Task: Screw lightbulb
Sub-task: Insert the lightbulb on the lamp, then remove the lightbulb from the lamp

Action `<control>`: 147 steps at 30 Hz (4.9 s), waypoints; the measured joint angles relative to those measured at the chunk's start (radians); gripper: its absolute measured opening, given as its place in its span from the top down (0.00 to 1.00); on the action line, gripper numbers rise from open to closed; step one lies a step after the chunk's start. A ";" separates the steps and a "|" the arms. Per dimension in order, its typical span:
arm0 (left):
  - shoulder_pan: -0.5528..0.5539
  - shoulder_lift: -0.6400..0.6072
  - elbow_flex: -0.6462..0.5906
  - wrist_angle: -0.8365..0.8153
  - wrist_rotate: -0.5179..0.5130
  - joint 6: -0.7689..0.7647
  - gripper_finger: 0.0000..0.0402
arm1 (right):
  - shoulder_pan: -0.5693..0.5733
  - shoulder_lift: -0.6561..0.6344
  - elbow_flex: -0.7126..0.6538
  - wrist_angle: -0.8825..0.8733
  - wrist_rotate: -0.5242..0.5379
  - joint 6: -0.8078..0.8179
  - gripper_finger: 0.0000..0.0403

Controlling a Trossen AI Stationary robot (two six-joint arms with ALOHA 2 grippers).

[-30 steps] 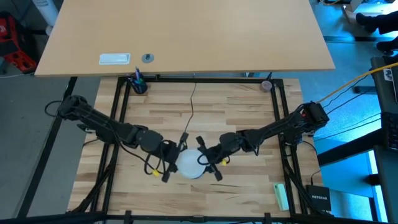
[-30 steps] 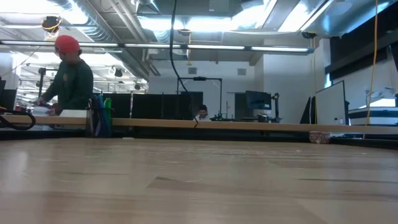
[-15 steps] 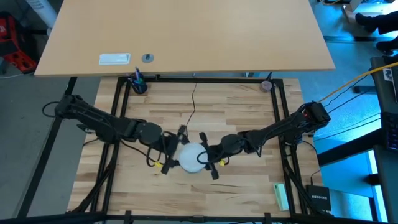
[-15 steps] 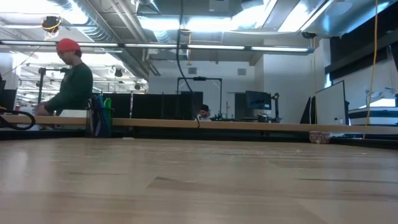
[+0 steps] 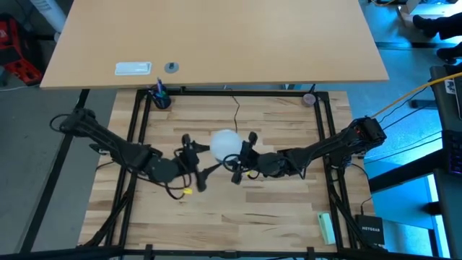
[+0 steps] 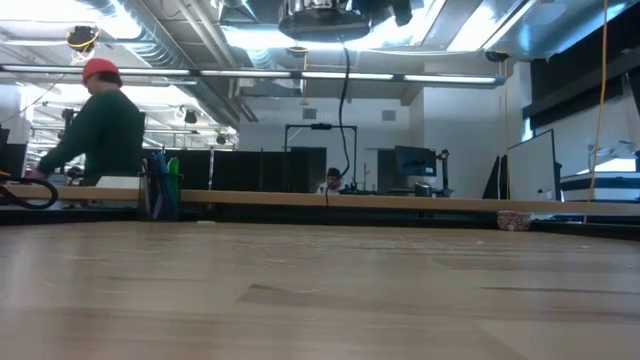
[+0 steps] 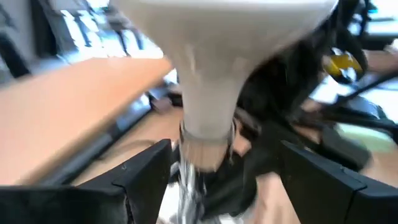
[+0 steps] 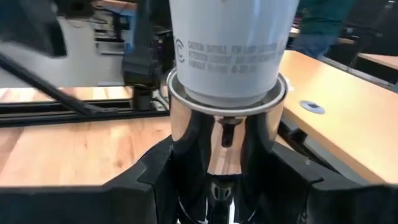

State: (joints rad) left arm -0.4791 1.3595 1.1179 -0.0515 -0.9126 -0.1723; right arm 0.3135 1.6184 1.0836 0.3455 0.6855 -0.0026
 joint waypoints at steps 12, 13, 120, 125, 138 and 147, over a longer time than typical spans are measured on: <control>0.089 0.126 0.000 0.329 -0.038 0.149 0.38 | 0.000 0.001 -0.001 -0.007 -0.004 -0.001 0.55; 0.095 0.126 0.000 0.327 -0.024 0.146 0.40 | 0.000 0.001 -0.001 -0.007 -0.004 -0.001 0.55; 0.108 0.028 -0.390 -0.062 0.513 -0.270 0.20 | 0.030 -0.166 -0.099 -0.480 -0.417 0.372 0.16; 0.127 0.121 -0.390 0.016 0.513 -0.253 0.20 | 0.056 -0.200 -0.099 -0.527 -0.378 0.333 0.16; 0.313 0.209 -0.390 0.095 0.603 -0.286 0.20 | 0.003 -0.245 -0.365 -0.168 -0.271 0.178 0.16; 0.330 0.231 -0.391 0.191 0.494 -0.343 0.20 | -0.049 -0.260 -0.399 0.061 -0.345 0.061 0.16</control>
State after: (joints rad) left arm -0.1494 1.5906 0.7273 0.1395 -0.4186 -0.5151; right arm 0.2649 1.3586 0.6842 0.4067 0.3405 0.0589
